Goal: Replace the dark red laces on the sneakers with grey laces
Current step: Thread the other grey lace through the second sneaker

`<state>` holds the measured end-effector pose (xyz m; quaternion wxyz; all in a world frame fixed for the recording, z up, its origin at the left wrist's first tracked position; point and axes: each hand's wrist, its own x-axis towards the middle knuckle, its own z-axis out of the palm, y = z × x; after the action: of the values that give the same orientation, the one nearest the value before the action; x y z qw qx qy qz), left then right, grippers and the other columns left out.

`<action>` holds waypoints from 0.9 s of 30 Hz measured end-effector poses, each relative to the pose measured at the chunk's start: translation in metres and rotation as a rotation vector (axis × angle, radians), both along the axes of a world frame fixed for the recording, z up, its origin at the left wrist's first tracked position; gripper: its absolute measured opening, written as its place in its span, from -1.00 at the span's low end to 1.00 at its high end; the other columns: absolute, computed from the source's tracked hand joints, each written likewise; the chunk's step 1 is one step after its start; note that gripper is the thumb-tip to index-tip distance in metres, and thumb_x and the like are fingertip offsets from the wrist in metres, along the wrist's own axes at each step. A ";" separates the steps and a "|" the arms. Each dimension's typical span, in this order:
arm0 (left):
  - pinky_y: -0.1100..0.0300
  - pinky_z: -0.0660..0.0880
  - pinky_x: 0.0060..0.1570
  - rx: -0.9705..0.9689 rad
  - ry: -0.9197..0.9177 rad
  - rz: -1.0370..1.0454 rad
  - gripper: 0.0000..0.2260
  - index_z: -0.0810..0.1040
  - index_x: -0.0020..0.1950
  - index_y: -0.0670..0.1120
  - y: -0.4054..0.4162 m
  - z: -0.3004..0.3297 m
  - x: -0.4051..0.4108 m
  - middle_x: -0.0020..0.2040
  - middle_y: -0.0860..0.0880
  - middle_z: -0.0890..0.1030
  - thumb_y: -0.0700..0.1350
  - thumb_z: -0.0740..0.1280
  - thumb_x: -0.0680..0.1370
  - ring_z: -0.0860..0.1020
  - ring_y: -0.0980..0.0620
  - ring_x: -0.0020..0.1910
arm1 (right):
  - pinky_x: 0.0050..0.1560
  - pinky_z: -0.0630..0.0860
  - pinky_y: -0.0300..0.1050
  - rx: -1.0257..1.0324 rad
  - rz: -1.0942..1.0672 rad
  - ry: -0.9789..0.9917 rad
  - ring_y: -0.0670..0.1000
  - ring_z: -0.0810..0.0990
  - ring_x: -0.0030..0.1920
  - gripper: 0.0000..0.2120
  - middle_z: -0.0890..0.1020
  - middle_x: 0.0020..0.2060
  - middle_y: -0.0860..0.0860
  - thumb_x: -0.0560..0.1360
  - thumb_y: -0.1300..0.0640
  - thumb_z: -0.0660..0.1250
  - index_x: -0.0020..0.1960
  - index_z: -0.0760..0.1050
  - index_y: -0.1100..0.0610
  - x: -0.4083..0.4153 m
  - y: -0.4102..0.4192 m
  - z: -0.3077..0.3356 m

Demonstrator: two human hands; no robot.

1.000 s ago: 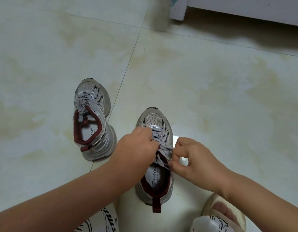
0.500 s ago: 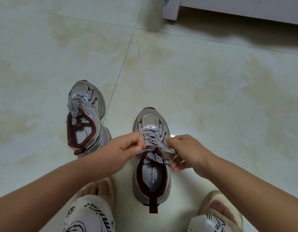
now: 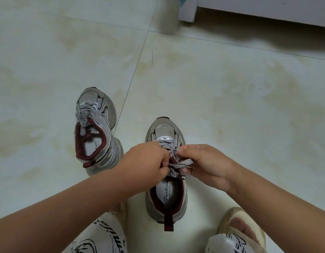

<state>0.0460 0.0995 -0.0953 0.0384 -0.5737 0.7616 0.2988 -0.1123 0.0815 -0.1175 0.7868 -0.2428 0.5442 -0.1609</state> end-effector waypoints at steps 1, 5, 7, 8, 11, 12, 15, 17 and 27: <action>0.18 0.44 -0.11 -0.009 -0.004 0.016 -0.87 0.57 -0.09 0.02 0.000 0.000 0.000 -0.13 0.07 0.51 0.01 0.25 0.51 0.49 0.06 -0.11 | -0.28 0.35 -0.24 0.024 -0.019 -0.020 -0.05 0.50 -0.30 -0.86 0.58 -0.30 0.04 0.52 0.28 0.24 -0.19 0.50 0.16 -0.001 0.000 -0.001; 0.18 0.47 -0.13 -0.037 -0.096 -0.012 -0.73 0.63 0.01 0.00 0.001 -0.003 -0.005 -0.09 -0.02 0.57 0.08 0.20 0.54 0.52 0.00 -0.08 | -0.36 0.47 -0.22 -0.034 -0.035 0.048 0.00 0.51 -0.34 -0.83 0.55 -0.32 0.09 0.50 0.37 0.23 -0.20 0.46 0.17 0.002 -0.003 -0.001; 0.17 0.48 -0.10 -0.029 -0.117 -0.028 -0.73 0.64 0.01 -0.01 0.001 -0.006 -0.008 -0.09 -0.04 0.57 0.08 0.21 0.54 0.52 -0.02 -0.07 | -0.32 0.47 -0.17 -0.064 -0.087 0.082 -0.01 0.51 -0.37 -0.79 0.55 -0.36 0.09 0.47 0.45 0.22 -0.19 0.45 0.17 0.004 -0.006 -0.001; 0.17 0.48 -0.11 -0.024 -0.105 -0.014 -0.75 0.65 -0.02 -0.03 0.000 -0.008 -0.008 -0.10 -0.04 0.58 0.06 0.24 0.52 0.52 -0.01 -0.09 | -0.35 0.46 -0.20 -0.043 -0.136 0.057 -0.04 0.50 -0.42 -0.77 0.55 -0.39 0.08 0.46 0.48 0.21 -0.18 0.45 0.17 0.004 -0.007 0.000; 0.32 0.38 -0.28 0.019 0.033 0.110 -0.86 0.65 -0.19 -0.07 0.001 -0.011 -0.006 -0.32 0.07 0.54 -0.08 0.32 0.47 0.45 0.15 -0.31 | -0.45 0.47 -0.28 0.046 -0.222 -0.027 -0.09 0.48 -0.48 -0.76 0.57 -0.43 0.05 0.46 0.48 0.21 -0.17 0.45 0.16 0.004 -0.007 -0.001; 0.39 0.32 -0.33 0.047 0.090 0.165 -0.89 0.64 -0.23 -0.06 0.002 -0.011 -0.004 -0.38 0.11 0.49 -0.11 0.34 0.46 0.41 0.18 -0.36 | -0.42 0.50 -0.25 0.053 -0.205 0.000 -0.07 0.48 -0.45 -0.77 0.57 -0.42 0.05 0.46 0.47 0.21 -0.17 0.45 0.15 0.003 -0.006 -0.002; 0.45 0.30 -0.35 0.103 0.222 0.261 -0.91 0.60 -0.27 -0.01 0.005 -0.010 -0.001 -0.38 0.16 0.44 -0.16 0.38 0.43 0.40 0.22 -0.39 | -0.38 0.51 -0.19 -0.007 -0.016 0.212 -0.02 0.48 -0.40 -0.86 0.53 -0.35 0.06 0.48 0.35 0.27 -0.19 0.44 0.15 0.000 -0.006 0.000; 0.42 0.32 -0.32 0.113 0.252 0.269 -0.84 0.53 -0.33 0.05 0.007 -0.010 0.000 -0.37 0.14 0.45 -0.16 0.38 0.42 0.43 0.21 -0.36 | -0.42 0.50 -0.20 -0.032 0.086 0.302 -0.01 0.42 -0.45 -0.88 0.47 -0.36 0.07 0.49 0.24 0.29 -0.22 0.45 0.17 -0.002 -0.009 0.004; 0.17 0.40 -0.22 0.012 0.291 0.212 -0.78 0.37 -0.34 0.05 0.009 -0.014 0.003 -0.30 0.07 0.48 -0.18 0.32 0.43 0.45 0.10 -0.26 | -0.56 0.46 -0.27 -0.076 0.328 0.475 -0.06 0.38 -0.64 -0.89 0.42 -0.50 0.09 0.45 0.25 0.35 -0.18 0.46 0.27 0.012 -0.016 0.011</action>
<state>0.0492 0.1085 -0.1094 -0.1004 -0.6012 0.6927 0.3856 -0.1000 0.0657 -0.1065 0.6430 -0.3879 0.6603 0.0096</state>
